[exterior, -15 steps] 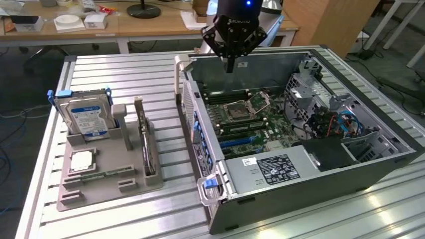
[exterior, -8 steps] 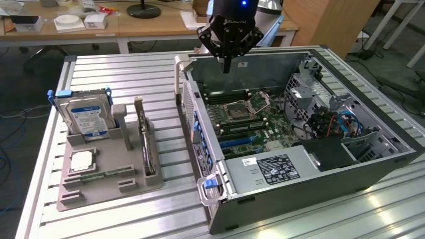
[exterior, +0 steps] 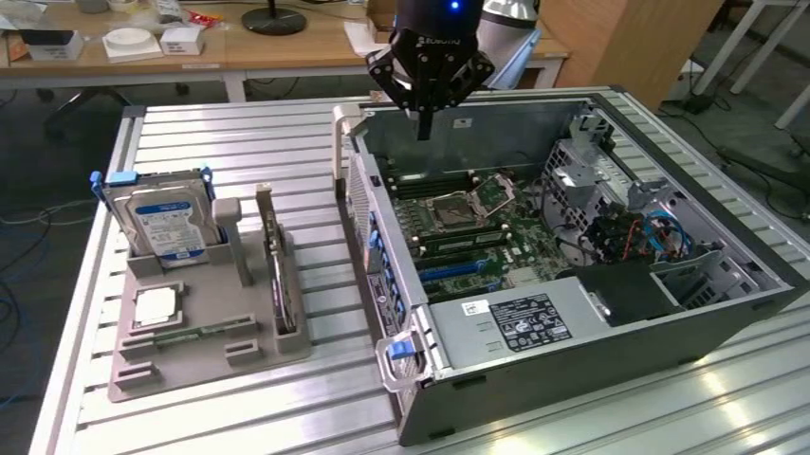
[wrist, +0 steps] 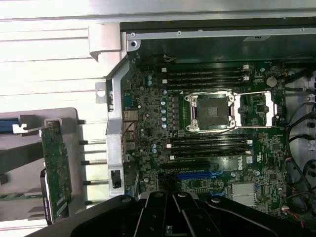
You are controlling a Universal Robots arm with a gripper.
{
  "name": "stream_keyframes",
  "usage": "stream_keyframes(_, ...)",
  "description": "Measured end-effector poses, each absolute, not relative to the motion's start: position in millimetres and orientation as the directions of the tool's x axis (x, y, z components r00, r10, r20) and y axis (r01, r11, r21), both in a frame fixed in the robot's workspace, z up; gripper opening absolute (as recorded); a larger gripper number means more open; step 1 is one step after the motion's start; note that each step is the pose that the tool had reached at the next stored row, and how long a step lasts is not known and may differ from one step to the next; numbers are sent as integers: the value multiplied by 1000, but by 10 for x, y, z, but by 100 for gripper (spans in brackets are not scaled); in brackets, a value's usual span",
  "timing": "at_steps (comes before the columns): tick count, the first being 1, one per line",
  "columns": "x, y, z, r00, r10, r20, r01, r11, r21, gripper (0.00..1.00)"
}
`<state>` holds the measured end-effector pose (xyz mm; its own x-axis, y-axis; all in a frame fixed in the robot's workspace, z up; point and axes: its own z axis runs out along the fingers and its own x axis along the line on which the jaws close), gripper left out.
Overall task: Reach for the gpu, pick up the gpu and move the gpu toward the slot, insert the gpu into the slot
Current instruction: 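Reach for the gpu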
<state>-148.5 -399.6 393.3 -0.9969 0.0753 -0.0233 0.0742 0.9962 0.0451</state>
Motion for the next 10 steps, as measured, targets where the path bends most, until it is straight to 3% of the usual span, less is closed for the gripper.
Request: stream_keyframes(10, -1572, -4002, 3933, -997, 75, -23, 74, 996, 45, 10)
